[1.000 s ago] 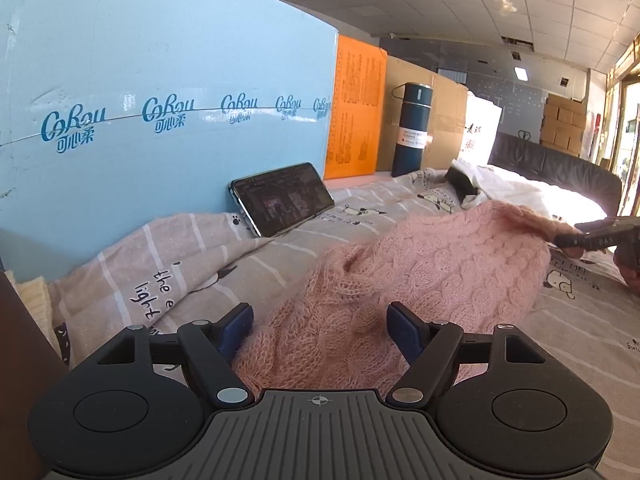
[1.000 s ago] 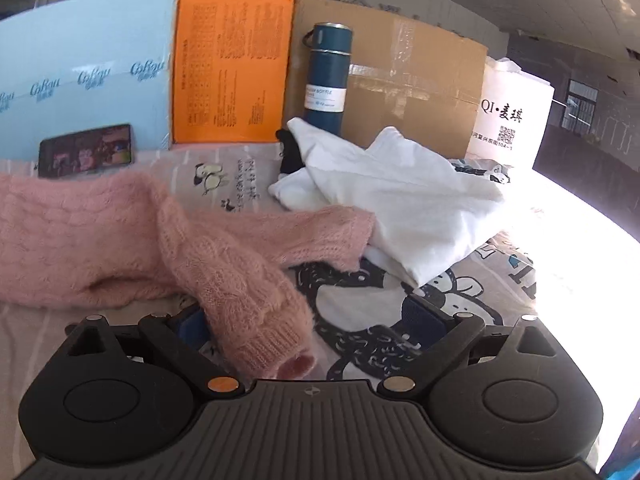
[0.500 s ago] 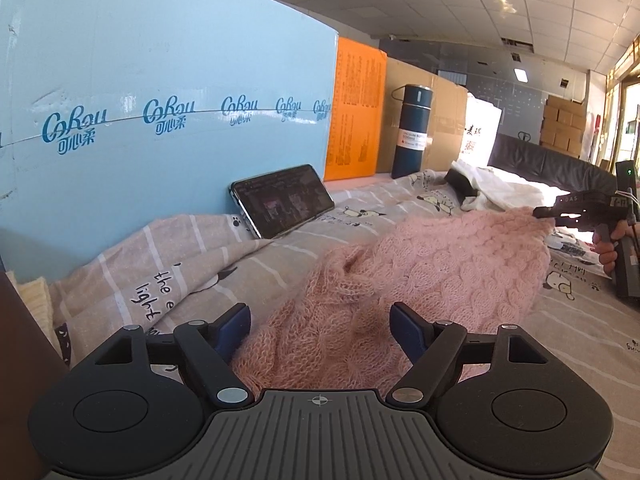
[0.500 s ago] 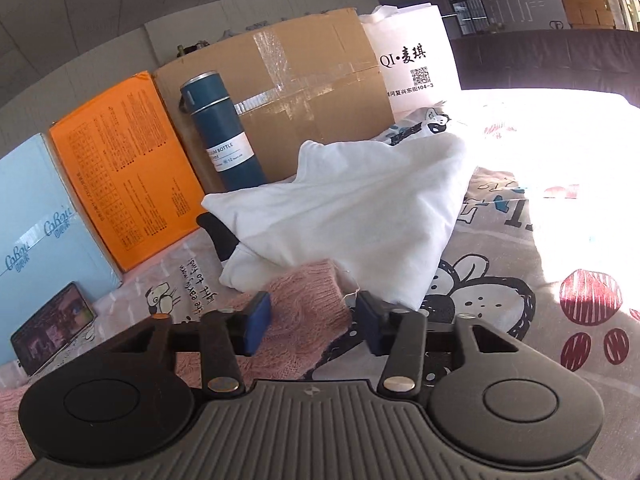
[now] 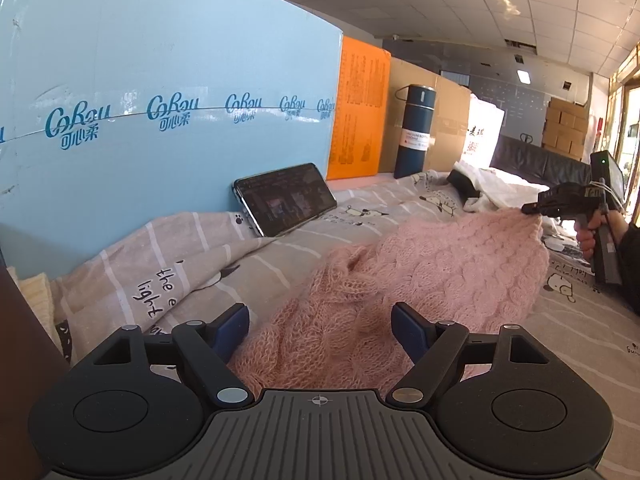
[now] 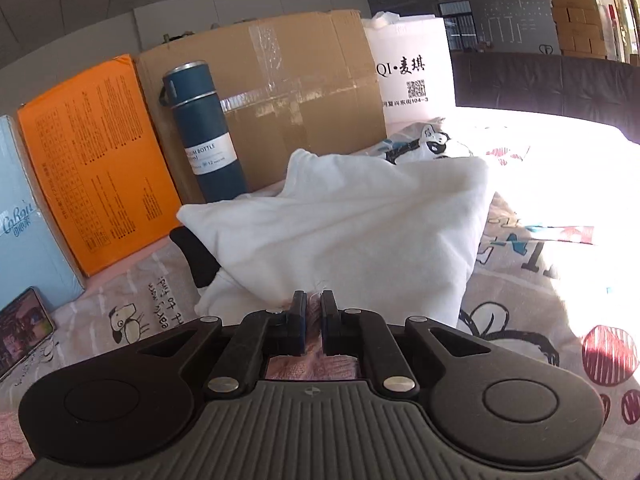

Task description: Fold clothes

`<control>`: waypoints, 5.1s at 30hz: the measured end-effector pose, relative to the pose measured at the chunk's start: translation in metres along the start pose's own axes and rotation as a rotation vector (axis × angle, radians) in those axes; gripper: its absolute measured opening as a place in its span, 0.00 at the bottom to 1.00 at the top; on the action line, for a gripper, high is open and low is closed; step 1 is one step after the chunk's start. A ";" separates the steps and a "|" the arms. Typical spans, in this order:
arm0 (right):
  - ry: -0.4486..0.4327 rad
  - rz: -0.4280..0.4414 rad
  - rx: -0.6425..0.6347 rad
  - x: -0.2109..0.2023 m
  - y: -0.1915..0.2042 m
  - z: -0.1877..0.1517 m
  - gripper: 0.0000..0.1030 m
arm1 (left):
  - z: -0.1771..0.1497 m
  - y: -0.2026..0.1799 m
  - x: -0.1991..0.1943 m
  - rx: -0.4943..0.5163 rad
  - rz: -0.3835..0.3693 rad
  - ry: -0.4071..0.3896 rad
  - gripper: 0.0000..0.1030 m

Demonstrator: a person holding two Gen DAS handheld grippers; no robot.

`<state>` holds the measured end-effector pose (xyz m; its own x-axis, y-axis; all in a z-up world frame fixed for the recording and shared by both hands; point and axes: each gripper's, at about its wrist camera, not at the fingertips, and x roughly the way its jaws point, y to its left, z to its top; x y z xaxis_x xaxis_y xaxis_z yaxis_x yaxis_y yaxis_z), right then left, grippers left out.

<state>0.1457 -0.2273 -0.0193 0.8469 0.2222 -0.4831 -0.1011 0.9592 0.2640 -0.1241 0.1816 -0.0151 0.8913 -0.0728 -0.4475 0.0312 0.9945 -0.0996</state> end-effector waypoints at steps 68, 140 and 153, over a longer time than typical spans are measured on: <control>-0.285 0.489 -0.483 -0.127 0.119 -0.092 0.23 | -0.003 -0.039 -0.035 -0.252 0.033 -0.284 0.92; -0.575 -0.005 -0.554 -0.154 0.136 -0.098 0.21 | -0.004 -0.037 -0.006 -0.237 0.142 -0.063 0.94; -0.627 0.342 -1.056 -0.197 0.248 -0.192 0.23 | -0.004 -0.003 -0.049 -0.477 0.115 -0.363 0.94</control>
<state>-0.1463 0.0003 -0.0190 0.7672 0.6407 0.0292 -0.4820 0.6059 -0.6329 -0.1701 0.1817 0.0038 0.9768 0.1470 -0.1556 -0.2058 0.8453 -0.4931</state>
